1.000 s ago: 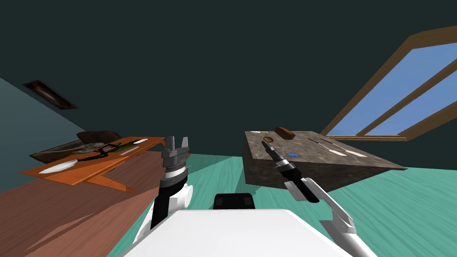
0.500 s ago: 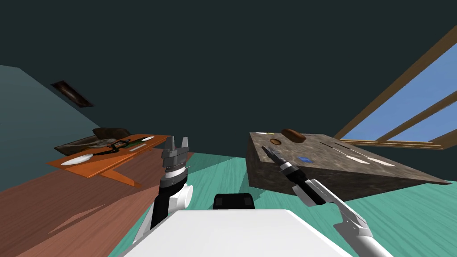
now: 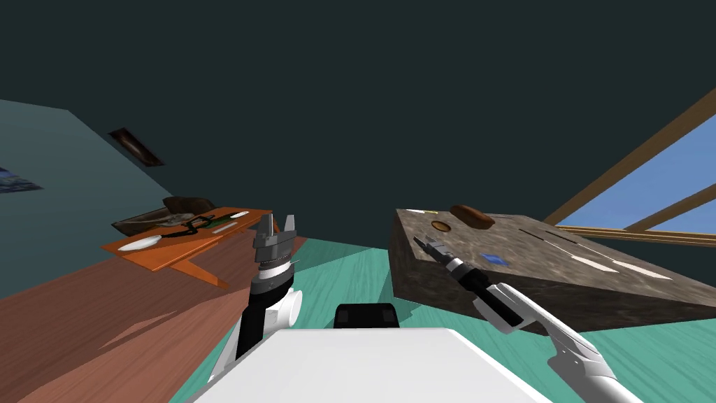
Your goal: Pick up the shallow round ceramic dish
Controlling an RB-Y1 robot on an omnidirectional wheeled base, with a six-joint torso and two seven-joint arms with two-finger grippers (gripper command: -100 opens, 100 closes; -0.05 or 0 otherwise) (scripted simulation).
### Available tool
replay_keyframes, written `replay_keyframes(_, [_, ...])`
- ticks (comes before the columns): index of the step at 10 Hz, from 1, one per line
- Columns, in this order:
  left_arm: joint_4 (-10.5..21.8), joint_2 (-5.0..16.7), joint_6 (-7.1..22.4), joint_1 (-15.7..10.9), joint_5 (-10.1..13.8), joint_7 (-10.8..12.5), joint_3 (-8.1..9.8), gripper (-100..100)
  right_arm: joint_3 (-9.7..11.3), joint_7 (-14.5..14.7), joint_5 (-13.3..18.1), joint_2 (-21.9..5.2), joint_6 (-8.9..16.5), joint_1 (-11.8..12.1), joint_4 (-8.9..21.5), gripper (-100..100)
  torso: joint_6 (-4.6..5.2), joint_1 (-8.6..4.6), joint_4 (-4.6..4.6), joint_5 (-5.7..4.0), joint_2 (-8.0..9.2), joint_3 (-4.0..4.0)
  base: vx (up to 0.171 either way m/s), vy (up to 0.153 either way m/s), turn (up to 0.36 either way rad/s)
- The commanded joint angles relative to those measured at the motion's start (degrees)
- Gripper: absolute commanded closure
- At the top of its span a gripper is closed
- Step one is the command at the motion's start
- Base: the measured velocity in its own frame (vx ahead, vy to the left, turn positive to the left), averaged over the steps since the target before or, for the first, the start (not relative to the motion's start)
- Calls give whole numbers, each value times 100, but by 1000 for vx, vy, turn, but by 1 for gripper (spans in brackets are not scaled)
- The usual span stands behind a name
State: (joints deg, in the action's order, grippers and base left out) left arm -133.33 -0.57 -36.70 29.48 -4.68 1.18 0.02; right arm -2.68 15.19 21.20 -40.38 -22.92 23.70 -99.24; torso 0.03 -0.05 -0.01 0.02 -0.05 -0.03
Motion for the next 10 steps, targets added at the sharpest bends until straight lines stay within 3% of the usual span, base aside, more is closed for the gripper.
replay_keyframes(1, [0,0,0,0,0,0,0,0,82,149,175,-286,-17,-6,286,-100,0,0,0,0,0,0,65,16,125])
replay_keyframes(7, [0,0,0,0,0,0,0,0,283,525,630,-1213,50,165,983,-100,2,-14,0,-4,-1,-1,64,-21,78])
replay_keyframes(10, [0,1,0,0,0,0,1,0,352,650,778,-1657,74,228,1176,-100,1,-20,-2,-4,-8,-5,67,-37,66])
